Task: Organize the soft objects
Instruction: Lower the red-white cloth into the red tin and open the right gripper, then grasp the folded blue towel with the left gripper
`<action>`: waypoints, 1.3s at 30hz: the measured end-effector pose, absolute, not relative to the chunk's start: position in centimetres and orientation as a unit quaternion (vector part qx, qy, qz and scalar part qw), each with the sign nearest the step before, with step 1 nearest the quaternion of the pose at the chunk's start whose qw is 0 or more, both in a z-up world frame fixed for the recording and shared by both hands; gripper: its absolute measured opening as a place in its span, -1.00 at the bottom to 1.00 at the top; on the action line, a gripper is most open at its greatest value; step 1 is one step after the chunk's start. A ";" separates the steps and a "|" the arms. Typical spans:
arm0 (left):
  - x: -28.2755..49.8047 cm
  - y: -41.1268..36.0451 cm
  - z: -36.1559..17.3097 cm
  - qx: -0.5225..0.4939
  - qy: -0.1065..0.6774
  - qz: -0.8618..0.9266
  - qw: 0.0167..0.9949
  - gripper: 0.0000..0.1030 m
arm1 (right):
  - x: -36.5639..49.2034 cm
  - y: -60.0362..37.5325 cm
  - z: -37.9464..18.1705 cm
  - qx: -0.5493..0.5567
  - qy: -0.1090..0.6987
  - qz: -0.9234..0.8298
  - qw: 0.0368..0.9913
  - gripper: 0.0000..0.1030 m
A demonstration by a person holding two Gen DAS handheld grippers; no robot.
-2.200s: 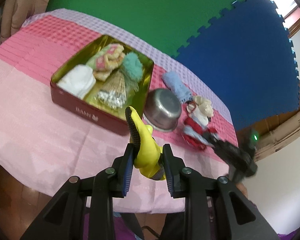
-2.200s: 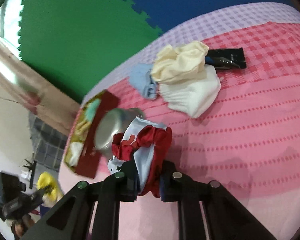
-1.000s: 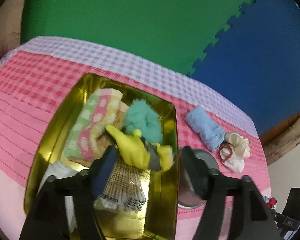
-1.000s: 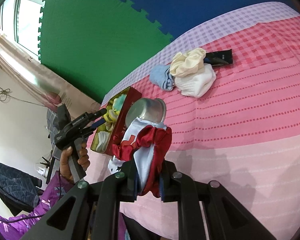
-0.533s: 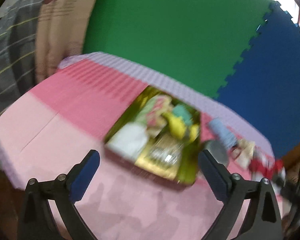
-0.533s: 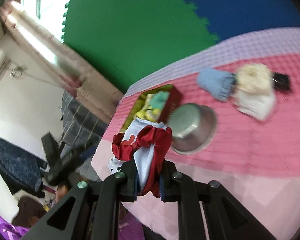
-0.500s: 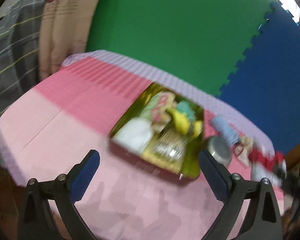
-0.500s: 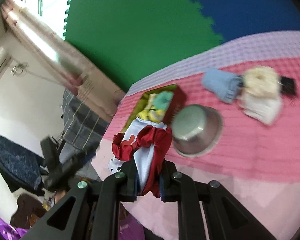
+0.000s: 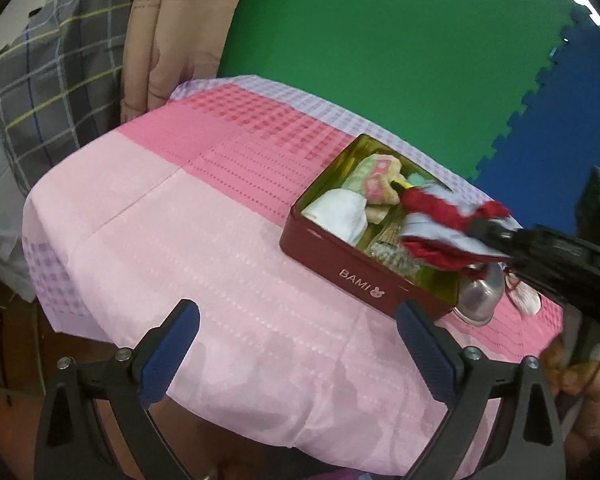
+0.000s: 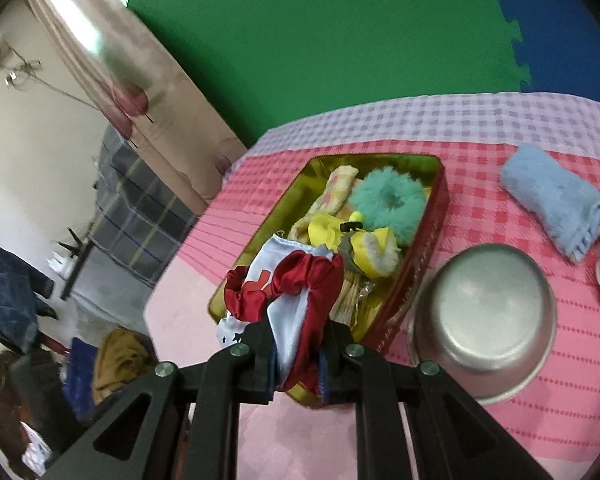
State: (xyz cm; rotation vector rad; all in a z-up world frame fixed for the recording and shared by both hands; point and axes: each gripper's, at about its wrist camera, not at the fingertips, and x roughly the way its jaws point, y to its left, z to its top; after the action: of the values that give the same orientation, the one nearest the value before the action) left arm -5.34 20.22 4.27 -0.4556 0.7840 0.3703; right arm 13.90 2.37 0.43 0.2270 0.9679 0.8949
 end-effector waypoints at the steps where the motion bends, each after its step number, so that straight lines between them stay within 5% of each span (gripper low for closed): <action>1: -5.3 20.1 4.4 -0.215 0.378 0.175 0.883 0.89 | 14.0 2.8 0.2 0.100 0.450 0.413 0.785 -0.72; 14: -4.5 19.4 3.9 -0.211 0.402 0.151 0.878 0.90 | 14.5 6.3 -2.4 0.042 0.456 0.392 0.798 -0.61; 19: -4.3 19.4 3.7 -0.211 0.406 0.149 0.877 0.90 | 14.1 6.2 -1.9 0.027 0.445 0.384 0.809 0.04; 32: -4.4 19.1 3.7 -0.201 0.406 0.150 0.879 0.90 | 11.4 -2.5 0.8 0.020 0.355 0.309 0.882 0.05; 39: -4.3 18.0 3.5 -0.184 0.411 0.149 0.880 0.90 | 12.1 -14.7 -3.0 -0.060 0.367 0.127 0.920 0.05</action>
State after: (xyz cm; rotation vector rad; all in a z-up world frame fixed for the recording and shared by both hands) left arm -4.31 18.04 3.49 -0.3828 0.8569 0.3109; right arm 12.09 -14.75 -3.01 -0.1241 0.7537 0.2608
